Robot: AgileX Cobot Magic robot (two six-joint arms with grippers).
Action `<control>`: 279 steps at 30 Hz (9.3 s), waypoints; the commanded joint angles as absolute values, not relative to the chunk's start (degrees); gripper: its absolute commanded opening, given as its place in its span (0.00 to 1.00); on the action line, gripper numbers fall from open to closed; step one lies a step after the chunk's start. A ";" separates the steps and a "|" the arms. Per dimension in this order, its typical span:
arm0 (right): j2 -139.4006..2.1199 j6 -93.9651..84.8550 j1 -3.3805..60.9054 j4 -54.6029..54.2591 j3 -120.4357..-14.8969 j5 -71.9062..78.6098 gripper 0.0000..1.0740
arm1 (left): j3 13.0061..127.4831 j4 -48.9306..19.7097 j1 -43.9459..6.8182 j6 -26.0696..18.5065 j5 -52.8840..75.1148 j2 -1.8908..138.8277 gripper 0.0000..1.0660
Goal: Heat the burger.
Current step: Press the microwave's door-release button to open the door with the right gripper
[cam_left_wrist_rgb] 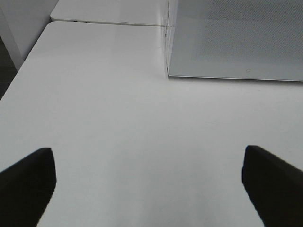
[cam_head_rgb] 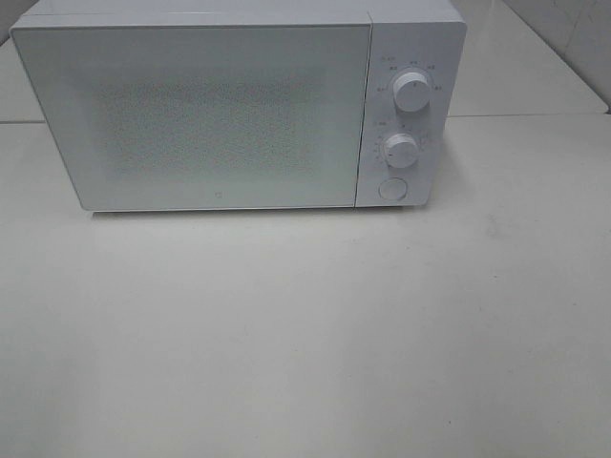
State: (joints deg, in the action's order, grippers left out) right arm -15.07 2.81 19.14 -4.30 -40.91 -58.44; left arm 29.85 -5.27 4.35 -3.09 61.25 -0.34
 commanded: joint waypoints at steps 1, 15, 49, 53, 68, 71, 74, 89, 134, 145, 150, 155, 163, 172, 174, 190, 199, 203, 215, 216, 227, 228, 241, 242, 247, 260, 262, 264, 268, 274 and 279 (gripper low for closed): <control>-10.03 1.32 14.15 -3.84 -40.85 -58.38 0.71 | 29.68 -5.33 4.41 -2.98 61.36 -1.20 0.94; 1.09 0.86 5.21 -1.15 -31.05 -55.29 0.71 | 29.68 -5.33 4.41 -2.98 61.36 -1.20 0.94; -2.75 1.15 4.01 -1.32 -31.23 -51.51 0.71 | 29.68 -5.33 4.41 -2.98 61.36 -1.20 0.94; -5.67 1.15 4.01 -1.43 -31.23 -47.27 0.71 | 29.68 -5.33 4.41 -2.98 61.36 -1.20 0.94; -25.55 1.09 4.01 -1.32 -31.00 -25.73 0.71 | 29.68 -5.33 4.41 -2.98 61.36 -1.20 0.94; -28.30 1.09 4.01 -1.32 -31.00 -23.26 0.71 | 29.68 -5.33 4.41 -2.98 61.36 -1.20 0.94; -32.54 1.15 4.01 -1.32 -31.00 -19.25 0.71 | 29.68 -5.33 4.41 -2.98 61.36 -1.20 0.94; -49.50 1.32 4.13 -1.26 -31.00 3.44 0.71 | 29.68 -5.33 4.41 -2.98 61.36 -1.20 0.94; -90.30 -11.17 30.83 -35.35 -15.07 66.00 0.70 | 29.68 -5.33 4.41 -2.98 61.36 -1.20 0.94; -98.38 -17.13 45.44 -48.87 -21.20 67.78 0.70 | 29.68 -5.33 4.41 -2.98 61.36 -1.20 0.94; -101.07 -18.68 48.99 -52.25 -24.41 67.55 0.70 | 29.68 -5.33 4.41 -2.98 61.36 -1.20 0.94; -102.90 -18.62 50.59 -53.29 -26.18 67.15 0.70 | 29.68 -5.33 4.41 -2.98 61.36 -1.20 0.94; -103.36 -9.85 50.88 -53.97 -26.53 65.60 0.67 | 29.68 -5.33 4.41 -2.98 61.36 -1.20 0.94; -103.36 7.56 50.88 -53.92 -26.53 64.52 0.56 | 29.68 -5.33 4.41 -2.98 61.36 -1.20 0.94; -103.36 17.30 50.88 -53.92 -26.53 64.40 0.50 | 29.68 -5.33 4.41 -2.98 61.36 -1.20 0.94; -103.36 67.90 50.88 -52.88 -26.53 64.17 0.00 | 29.68 -5.33 4.41 -2.98 61.36 -1.20 0.94; -103.36 71.45 50.88 -52.37 -26.59 64.17 0.00 | 29.68 -5.33 4.41 -2.98 61.36 -1.20 0.94; -103.53 71.33 49.85 -52.83 -26.59 64.57 0.00 | 29.68 -5.33 4.41 -2.98 61.36 -1.20 0.94; -103.53 70.36 44.29 -49.39 -30.37 61.02 0.00 | 29.68 -5.33 4.41 -2.98 61.36 -1.20 0.94; -103.53 70.36 44.29 -49.39 -30.37 61.02 0.00 | 29.68 -5.33 4.41 -2.98 61.36 -1.20 0.94; -104.97 67.09 40.57 -49.45 -31.63 59.01 0.00 | 29.68 -5.33 4.41 -2.98 61.36 -1.20 0.94; -106.74 68.30 39.99 -48.30 -32.31 58.79 0.00 | 29.68 -5.33 4.41 -2.98 61.36 -1.20 0.94; -114.31 71.91 39.99 -47.38 -37.70 58.90 0.00 | 29.68 -5.33 4.41 -2.98 61.36 -1.20 0.94; -115.16 72.19 39.99 -47.38 -38.33 58.79 0.00 | 29.68 -5.33 4.41 -2.98 61.36 -1.20 0.94; -117.40 72.54 38.62 -46.47 -40.79 58.16 0.00 | 29.68 -5.33 4.41 -2.98 61.36 -1.20 0.94; -121.41 71.68 34.61 -45.55 -47.21 55.63 0.00 | 29.68 -5.33 4.41 -2.98 61.36 -1.20 0.94; -121.70 71.68 34.38 -45.26 -47.73 55.29 0.00 | 29.68 -5.33 4.41 -2.98 61.36 -1.20 0.94; -122.73 71.62 33.23 -45.03 -48.82 54.09 0.00 | 29.68 -5.33 4.41 -2.98 61.36 -1.20 0.94; -123.19 71.56 32.66 -44.98 -49.27 53.92 0.00 | 29.68 -5.33 4.41 -2.98 61.36 -1.20 0.94; -124.96 71.39 32.26 -45.49 -51.05 53.51 0.00 | 29.68 -5.33 4.41 -2.98 61.36 -1.20 0.94; -126.22 71.05 32.03 -46.35 -52.83 53.23 0.00 | 29.68 -5.33 4.41 -2.98 61.36 -1.20 0.94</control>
State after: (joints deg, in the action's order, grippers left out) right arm -125.94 71.79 32.43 -46.29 -51.74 53.11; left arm 29.85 -5.27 4.35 -3.09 61.25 -0.34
